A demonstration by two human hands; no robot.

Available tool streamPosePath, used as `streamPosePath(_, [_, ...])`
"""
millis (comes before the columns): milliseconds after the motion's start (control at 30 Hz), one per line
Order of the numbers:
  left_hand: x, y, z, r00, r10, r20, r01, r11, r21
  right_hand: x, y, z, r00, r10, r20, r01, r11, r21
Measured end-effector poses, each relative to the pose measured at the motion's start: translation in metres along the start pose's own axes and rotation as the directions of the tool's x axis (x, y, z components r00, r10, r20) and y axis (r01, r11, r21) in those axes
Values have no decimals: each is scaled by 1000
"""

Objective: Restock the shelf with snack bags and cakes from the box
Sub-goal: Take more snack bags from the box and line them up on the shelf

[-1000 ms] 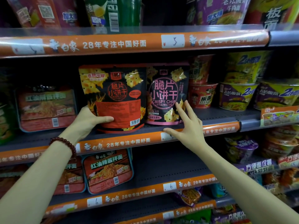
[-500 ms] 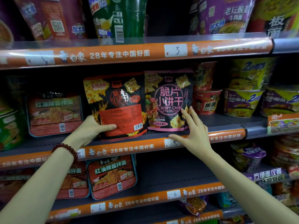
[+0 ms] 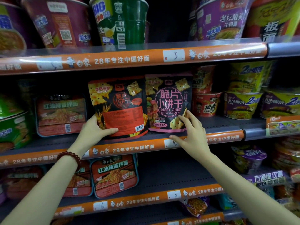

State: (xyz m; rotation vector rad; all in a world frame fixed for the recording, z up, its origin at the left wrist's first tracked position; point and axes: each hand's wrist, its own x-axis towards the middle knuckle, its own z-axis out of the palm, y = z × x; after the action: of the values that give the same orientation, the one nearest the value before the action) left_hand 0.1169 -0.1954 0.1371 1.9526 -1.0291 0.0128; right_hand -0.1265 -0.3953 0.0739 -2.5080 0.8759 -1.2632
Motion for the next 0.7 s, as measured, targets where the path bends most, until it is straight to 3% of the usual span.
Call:
streamPosePath(133, [-9,-8,5,992,32,-120,-3,973,232,-1,-3,0,1000,1,5,0,1000,-31])
streamPosePath(233, [-16,-6,3,976,79,-203,22,891,453,1,-7,-4,1000,-7,12,7,1000,-12])
streamPosePath(333, [-25,0,-2,959,123,-254,41,830,556,6,-12,-11,999,-42,12,42,999,11])
streamPosePath(433, [-35,15,1,948,234,-216,-66,809,584,9,-15,-20,997,-73,33,72,996,48])
streamPosePath(700, [-53,81,79,934,356,38,-337,839,428,-10,17,-68,996,-39,86,33,997,64])
